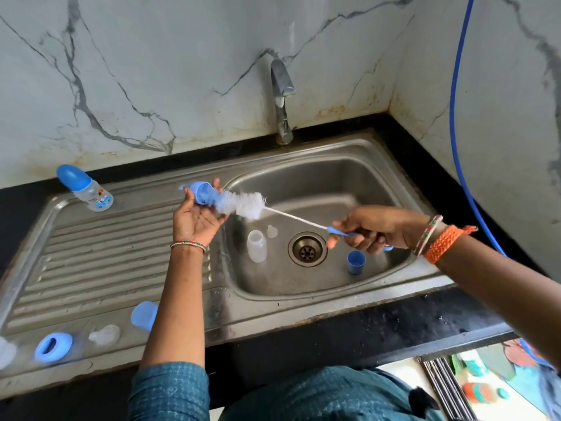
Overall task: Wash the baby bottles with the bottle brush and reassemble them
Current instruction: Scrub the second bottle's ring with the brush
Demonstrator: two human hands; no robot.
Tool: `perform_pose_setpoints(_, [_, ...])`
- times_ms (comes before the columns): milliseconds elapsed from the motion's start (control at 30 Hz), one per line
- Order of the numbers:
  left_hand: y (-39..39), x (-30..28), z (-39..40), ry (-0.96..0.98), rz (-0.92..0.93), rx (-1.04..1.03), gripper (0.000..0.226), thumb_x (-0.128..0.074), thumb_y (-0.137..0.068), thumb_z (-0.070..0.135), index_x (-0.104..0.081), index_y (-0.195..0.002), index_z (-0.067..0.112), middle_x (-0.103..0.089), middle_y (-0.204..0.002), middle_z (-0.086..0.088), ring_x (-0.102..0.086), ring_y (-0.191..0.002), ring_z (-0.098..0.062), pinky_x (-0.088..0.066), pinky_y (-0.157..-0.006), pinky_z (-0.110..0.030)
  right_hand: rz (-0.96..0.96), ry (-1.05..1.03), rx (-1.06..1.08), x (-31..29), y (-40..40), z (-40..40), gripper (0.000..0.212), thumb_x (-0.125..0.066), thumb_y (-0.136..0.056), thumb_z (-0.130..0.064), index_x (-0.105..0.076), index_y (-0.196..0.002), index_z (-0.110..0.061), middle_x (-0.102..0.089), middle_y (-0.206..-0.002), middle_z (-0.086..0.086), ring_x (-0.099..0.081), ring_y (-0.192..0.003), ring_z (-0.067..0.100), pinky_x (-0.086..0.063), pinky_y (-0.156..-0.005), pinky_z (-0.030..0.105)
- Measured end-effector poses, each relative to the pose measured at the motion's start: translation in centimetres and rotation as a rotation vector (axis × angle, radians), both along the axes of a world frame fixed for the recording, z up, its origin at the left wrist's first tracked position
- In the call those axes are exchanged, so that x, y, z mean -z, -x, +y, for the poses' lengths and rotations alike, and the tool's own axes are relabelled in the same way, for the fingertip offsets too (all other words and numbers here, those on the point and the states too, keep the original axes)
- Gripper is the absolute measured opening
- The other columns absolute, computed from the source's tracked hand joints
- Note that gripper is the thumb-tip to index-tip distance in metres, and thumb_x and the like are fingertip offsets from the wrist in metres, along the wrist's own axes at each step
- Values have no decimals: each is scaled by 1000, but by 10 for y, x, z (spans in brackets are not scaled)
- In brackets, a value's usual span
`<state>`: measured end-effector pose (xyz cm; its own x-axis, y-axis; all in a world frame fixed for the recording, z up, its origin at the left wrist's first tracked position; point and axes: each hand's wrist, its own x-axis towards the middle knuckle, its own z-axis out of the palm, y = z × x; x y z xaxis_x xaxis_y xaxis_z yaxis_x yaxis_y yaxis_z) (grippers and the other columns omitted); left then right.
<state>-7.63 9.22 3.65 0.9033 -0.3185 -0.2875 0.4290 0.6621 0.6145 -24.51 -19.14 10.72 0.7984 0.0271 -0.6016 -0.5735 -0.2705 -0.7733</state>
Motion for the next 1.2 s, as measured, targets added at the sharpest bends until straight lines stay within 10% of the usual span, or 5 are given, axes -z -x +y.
perform_pose_setpoints(233, [-2,7,-8,-202,197,-142,26,-52,-94,33,-57,-94,8,-61,-95,-10,-58,-88,-22,-47,-79,-37,-1086,1277,-2,24,3,6,24,-62,-80,-8,-75,-97,-18,-69,-80,2,-62,-71,29,-46,-61,32])
perform_pose_setpoints(633, [-4,12,-5,-113,133,-180,26,-53,-94,27,-67,-77,15,-73,-74,-4,-61,-91,-22,-43,-85,-36,-1014,1225,51,10,6,12,12,-69,-79,-9,-74,-89,-16,-67,-75,0,-63,-70,26,-40,-61,29])
perform_pose_setpoints(833, [-2,11,-2,-47,16,-197,26,-58,-79,27,-76,-68,12,-73,-78,-7,-66,-85,-23,-50,-89,-45,16,8,-68,-7,-1,5,35,-40,-102,-21,-65,-85,-5,-46,-51,-1,-31,-34,5,-25,-31,16])
perform_pose_setpoints(1033, [-4,13,-2,-103,113,-226,22,-49,-96,29,-58,-91,9,-72,-71,-8,-60,-90,-26,-45,-84,-37,-1073,1315,-60,16,7,10,8,-68,-76,-7,-67,-80,-15,-66,-73,1,-61,-64,27,-38,-54,27])
perform_pose_setpoints(1200, [-1,16,-2,-48,81,-245,32,-49,-96,25,-69,-79,7,-72,-76,-11,-64,-88,-26,-42,-96,-44,-14,169,-113,-6,-1,10,31,-41,-99,-19,-61,-79,-6,-46,-50,-2,-33,-35,7,-26,-33,18])
